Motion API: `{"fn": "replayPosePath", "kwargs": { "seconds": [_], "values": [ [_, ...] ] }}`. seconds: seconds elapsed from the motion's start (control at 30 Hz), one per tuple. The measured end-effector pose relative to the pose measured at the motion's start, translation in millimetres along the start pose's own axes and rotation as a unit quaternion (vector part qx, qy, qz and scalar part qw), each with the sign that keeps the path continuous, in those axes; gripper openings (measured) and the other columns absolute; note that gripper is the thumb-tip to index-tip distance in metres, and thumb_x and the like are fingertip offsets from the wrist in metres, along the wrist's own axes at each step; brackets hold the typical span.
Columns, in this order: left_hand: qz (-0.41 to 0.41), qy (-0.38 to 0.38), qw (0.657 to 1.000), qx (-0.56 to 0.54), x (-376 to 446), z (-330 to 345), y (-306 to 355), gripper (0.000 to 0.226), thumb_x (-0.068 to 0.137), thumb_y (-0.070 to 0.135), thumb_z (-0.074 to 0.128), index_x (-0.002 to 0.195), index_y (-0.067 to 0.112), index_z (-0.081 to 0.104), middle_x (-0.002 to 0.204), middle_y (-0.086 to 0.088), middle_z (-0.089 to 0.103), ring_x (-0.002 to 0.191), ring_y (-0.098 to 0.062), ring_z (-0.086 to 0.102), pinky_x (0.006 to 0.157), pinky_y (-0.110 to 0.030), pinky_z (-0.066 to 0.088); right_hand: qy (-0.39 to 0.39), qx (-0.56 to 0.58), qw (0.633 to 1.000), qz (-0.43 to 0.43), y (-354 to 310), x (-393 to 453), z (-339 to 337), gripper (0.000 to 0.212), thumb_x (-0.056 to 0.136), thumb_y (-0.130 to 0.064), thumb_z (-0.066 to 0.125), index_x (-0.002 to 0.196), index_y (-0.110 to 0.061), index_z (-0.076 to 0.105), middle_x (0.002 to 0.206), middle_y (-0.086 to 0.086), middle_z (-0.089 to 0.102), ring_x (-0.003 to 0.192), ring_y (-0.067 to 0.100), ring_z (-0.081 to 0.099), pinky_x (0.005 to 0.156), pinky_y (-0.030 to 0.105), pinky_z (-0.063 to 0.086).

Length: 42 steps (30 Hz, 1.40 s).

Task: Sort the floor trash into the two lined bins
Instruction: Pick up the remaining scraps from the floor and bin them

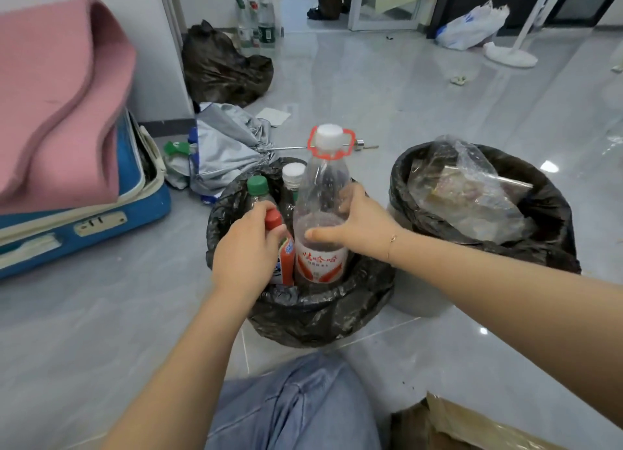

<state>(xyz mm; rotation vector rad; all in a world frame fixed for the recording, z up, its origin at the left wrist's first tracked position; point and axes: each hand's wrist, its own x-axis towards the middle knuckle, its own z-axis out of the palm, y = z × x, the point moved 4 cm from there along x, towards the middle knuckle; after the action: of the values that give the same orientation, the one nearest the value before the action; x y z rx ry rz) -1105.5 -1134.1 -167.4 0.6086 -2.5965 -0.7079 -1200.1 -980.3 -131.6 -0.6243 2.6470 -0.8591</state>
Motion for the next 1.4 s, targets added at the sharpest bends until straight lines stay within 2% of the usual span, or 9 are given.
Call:
{"fn": "replayPosePath", "kwargs": {
  "seconds": [0.2, 0.27, 0.43, 0.53, 0.6, 0.73, 0.9, 1.03, 1.4],
  "values": [
    [-0.001, -0.01, 1.0, 0.021, 13.5, 7.7, 6.2, 0.03, 0.094, 0.037, 0.052, 0.123, 0.03, 0.05, 0.108, 0.004, 0.065, 0.096, -0.022, 0.061, 0.071, -0.037, 0.05, -0.036, -0.005, 0.998, 0.058, 17.1, 6.5, 8.1, 0.103, 0.066, -0.06, 0.076, 0.138, -0.006, 0.028, 0.129, 0.005, 0.052, 0.117, 0.022, 0.053, 0.097, 0.038, 0.047],
    [-0.002, -0.021, 1.0, 0.016, 13.7, 8.8, 4.9, 0.031, 0.091, 0.038, 0.054, 0.122, 0.034, 0.053, 0.108, 0.008, 0.063, 0.096, -0.018, 0.062, 0.074, -0.037, 0.052, -0.071, -0.014, 0.995, 0.076, 17.2, 9.9, 10.9, 0.102, 0.062, -0.066, 0.074, 0.136, -0.005, 0.037, 0.126, 0.004, 0.056, 0.117, 0.023, 0.055, 0.097, 0.038, 0.048],
    [0.024, -0.036, 0.998, -0.047, 8.7, 2.8, 4.8, 0.035, 0.083, 0.035, 0.069, 0.117, 0.034, 0.062, 0.112, 0.012, 0.056, 0.093, -0.005, 0.053, 0.076, -0.027, 0.045, -0.093, 0.052, 0.989, 0.101, 27.1, 5.5, 6.0, 0.059, 0.072, -0.037, 0.08, 0.118, -0.006, 0.06, 0.113, 0.008, 0.066, 0.106, 0.024, 0.061, 0.097, 0.041, 0.049],
    [0.026, -0.013, 0.99, -0.136, 5.1, -10.3, 10.9, 0.039, 0.082, 0.026, 0.072, 0.119, 0.025, 0.063, 0.116, 0.008, 0.056, 0.104, -0.007, 0.053, 0.092, -0.027, 0.045, -0.021, 0.109, 0.992, 0.063, 24.8, -9.4, -15.0, 0.053, 0.077, -0.016, 0.074, 0.126, -0.004, 0.057, 0.117, 0.01, 0.066, 0.109, 0.024, 0.062, 0.1, 0.041, 0.047],
    [0.026, 0.026, 0.986, -0.16, -0.5, -24.3, 18.7, 0.032, 0.084, 0.021, 0.069, 0.115, 0.024, 0.065, 0.115, 0.007, 0.058, 0.105, -0.006, 0.054, 0.097, -0.031, 0.046, 0.048, 0.129, 0.99, 0.032, 21.8, -22.7, -35.8, 0.044, 0.082, -0.007, 0.065, 0.126, -0.005, 0.058, 0.111, 0.006, 0.068, 0.105, 0.018, 0.062, 0.099, 0.03, 0.047],
    [-0.052, 0.043, 0.964, -0.257, -19.7, -43.9, 37.8, 0.023, 0.089, 0.016, 0.063, 0.11, 0.024, 0.067, 0.108, 0.008, 0.066, 0.094, 0.0, 0.061, 0.091, -0.029, 0.051, 0.046, 0.182, 0.982, 0.015, 25.3, -52.2, -53.3, 0.018, 0.084, -0.004, 0.063, 0.097, -0.014, 0.071, 0.095, 0.005, 0.072, 0.091, 0.015, 0.066, 0.086, 0.025, 0.052],
    [-0.123, -0.054, 0.887, -0.442, -50.2, -38.7, 83.3, 0.022, 0.093, 0.007, 0.056, 0.109, 0.016, 0.067, 0.105, 0.002, 0.071, 0.097, -0.011, 0.066, 0.08, -0.023, 0.054, 0.013, 0.278, 0.959, 0.049, 32.7, -91.8, -66.9, 0.014, 0.087, -0.002, 0.06, 0.092, -0.011, 0.069, 0.089, 0.009, 0.072, 0.071, 0.011, 0.063, 0.068, 0.02, 0.054],
    [-0.158, -0.144, 0.823, -0.527, -81.4, -16.2, 125.7, 0.021, 0.095, 0.005, 0.053, 0.111, 0.013, 0.064, 0.105, -0.004, 0.071, 0.088, -0.011, 0.065, 0.076, -0.024, 0.052, -0.014, 0.268, 0.96, 0.083, 57.1, -135.0, -90.0, 0.013, 0.084, -0.009, 0.068, 0.096, -0.011, 0.072, 0.096, 0.01, 0.073, 0.079, 0.012, 0.068, 0.075, 0.025, 0.057],
    [-0.149, -0.324, 0.784, -0.509, -159.7, 61.7, 238.8, 0.02, 0.095, 0.008, 0.053, 0.111, 0.014, 0.064, 0.107, -0.002, 0.072, 0.098, -0.016, 0.066, 0.087, -0.033, 0.053, 0.023, 0.26, 0.946, 0.195, 171.9, -258.6, -166.3, 0.015, 0.089, -0.011, 0.062, 0.103, -0.012, 0.069, 0.095, 0.003, 0.075, 0.089, 0.015, 0.071, 0.078, 0.027, 0.058]
  ]
}}
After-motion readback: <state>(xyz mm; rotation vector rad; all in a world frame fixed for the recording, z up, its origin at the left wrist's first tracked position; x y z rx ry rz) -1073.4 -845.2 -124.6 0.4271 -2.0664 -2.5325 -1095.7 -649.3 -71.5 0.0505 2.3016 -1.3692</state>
